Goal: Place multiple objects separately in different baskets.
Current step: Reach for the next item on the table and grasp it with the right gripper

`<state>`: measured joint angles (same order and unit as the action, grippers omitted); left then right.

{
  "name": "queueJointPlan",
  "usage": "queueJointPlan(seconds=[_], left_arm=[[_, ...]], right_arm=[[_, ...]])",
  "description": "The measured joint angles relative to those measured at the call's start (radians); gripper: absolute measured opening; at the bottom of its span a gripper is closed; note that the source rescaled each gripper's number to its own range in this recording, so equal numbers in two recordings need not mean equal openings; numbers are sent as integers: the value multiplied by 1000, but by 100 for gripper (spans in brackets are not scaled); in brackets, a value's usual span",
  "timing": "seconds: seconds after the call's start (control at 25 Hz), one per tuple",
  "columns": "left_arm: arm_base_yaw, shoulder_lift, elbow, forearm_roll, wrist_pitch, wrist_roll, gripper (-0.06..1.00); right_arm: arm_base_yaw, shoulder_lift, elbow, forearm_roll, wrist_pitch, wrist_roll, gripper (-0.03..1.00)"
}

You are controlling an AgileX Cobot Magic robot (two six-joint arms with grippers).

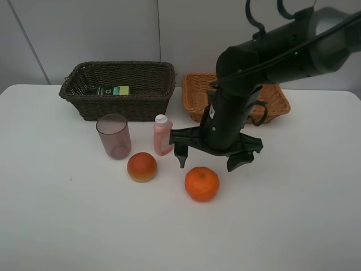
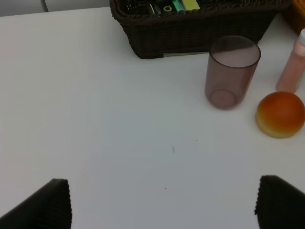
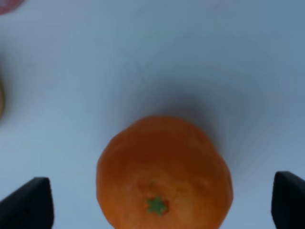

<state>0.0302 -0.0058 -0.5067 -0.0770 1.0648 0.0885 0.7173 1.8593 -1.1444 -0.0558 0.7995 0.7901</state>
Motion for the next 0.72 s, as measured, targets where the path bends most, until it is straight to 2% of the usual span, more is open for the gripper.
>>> queueJointPlan(seconds=[0.2, 0.72], left_arm=[[0, 0, 0, 0, 0, 0, 100], [0, 0, 0, 0, 0, 0, 100]], right_arm=[[3, 50, 3, 47, -8, 17, 100], [4, 79, 3, 50, -10, 102, 100]])
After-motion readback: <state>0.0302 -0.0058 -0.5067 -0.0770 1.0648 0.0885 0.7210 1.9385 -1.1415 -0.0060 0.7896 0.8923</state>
